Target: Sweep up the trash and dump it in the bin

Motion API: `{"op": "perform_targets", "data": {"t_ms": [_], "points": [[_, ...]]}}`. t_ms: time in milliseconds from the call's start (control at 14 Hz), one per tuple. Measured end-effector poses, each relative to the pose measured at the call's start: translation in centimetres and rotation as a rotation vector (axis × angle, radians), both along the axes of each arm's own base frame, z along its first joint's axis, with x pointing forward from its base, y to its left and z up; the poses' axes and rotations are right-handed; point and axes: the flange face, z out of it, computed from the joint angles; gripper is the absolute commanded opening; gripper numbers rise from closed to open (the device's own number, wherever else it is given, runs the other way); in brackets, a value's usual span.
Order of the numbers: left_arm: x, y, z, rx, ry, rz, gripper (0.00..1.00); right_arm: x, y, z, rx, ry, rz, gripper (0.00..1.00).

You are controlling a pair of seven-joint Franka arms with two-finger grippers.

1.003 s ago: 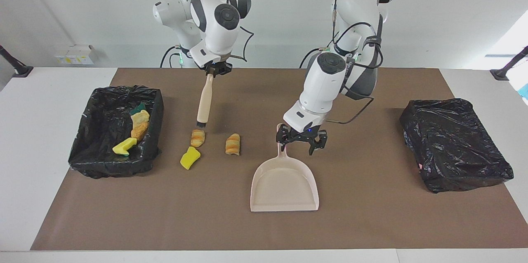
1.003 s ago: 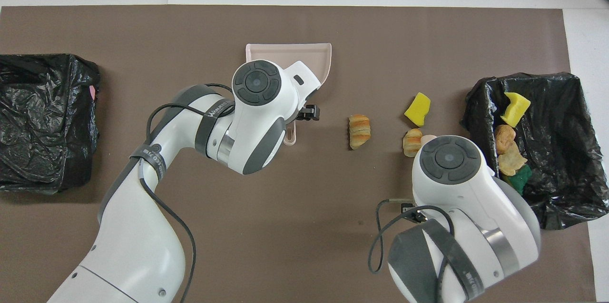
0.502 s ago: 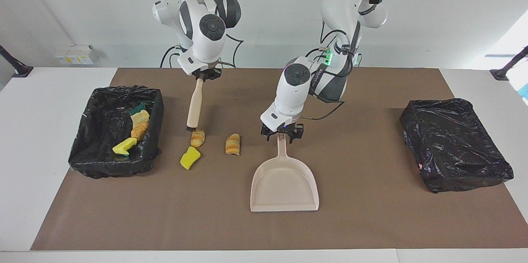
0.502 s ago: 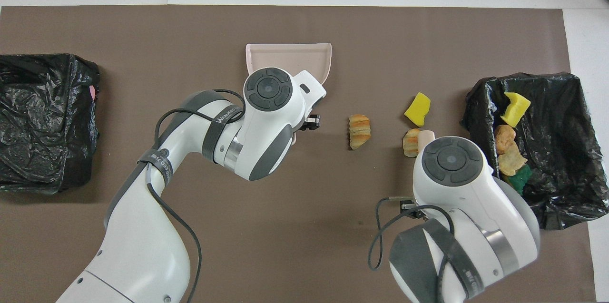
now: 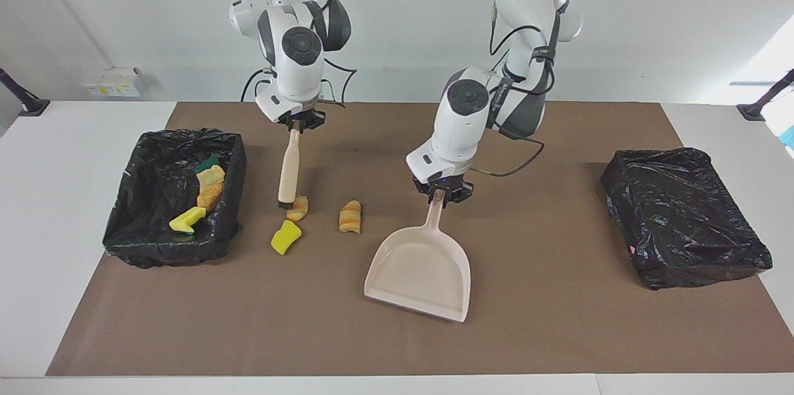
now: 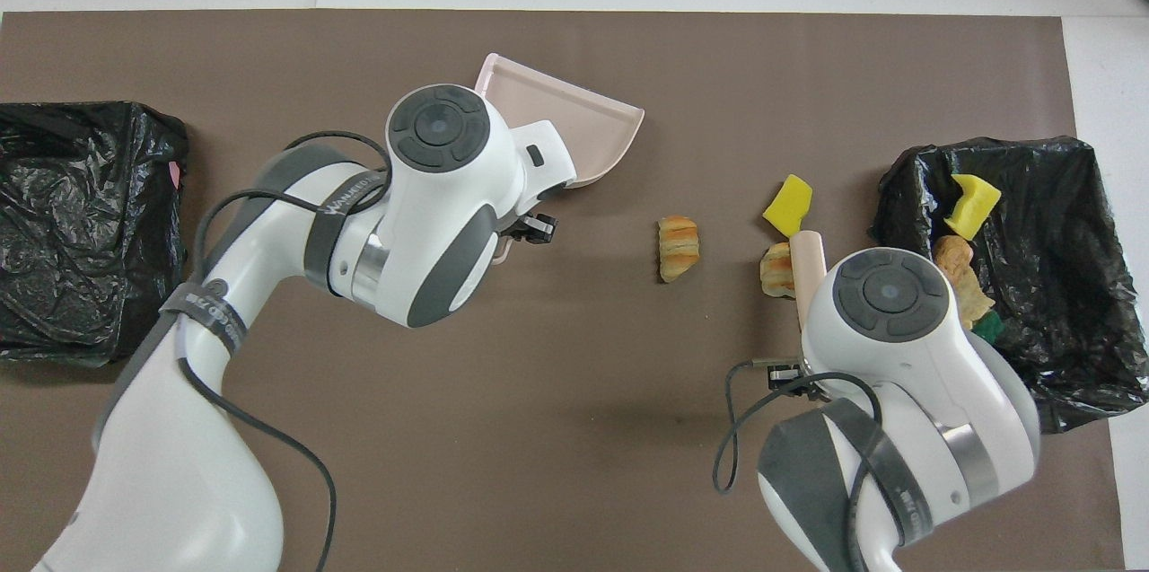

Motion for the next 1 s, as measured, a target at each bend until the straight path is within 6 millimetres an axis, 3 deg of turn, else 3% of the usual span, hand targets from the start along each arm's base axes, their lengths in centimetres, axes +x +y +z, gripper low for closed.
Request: {"op": "perform_targets", "data": {"t_ms": [287,573,788,1003], "points": [[1.3,7.6,3.6,0.022,0.04,-0.24,0.0,0.2,-0.4,0.0,0.008,-0.002,0.012,0.0],[0.0,13.5,2.3,0.033,0.11,-0.485,0.0,0.2,-0.8,-0.2,0.009,0.004,0.012,0.0],[-1.7,15.5,1.6,0.039,0.135,-0.602,0.0,0.1,-0.5,-0.2,0.012,0.007,0.032,0.0],[-3.7,16.1,0.4,0.046,0.117,-0.667,0.0,0.5,-0.2,-0.1,0.025,-0.023,0.042,0.0]]}}
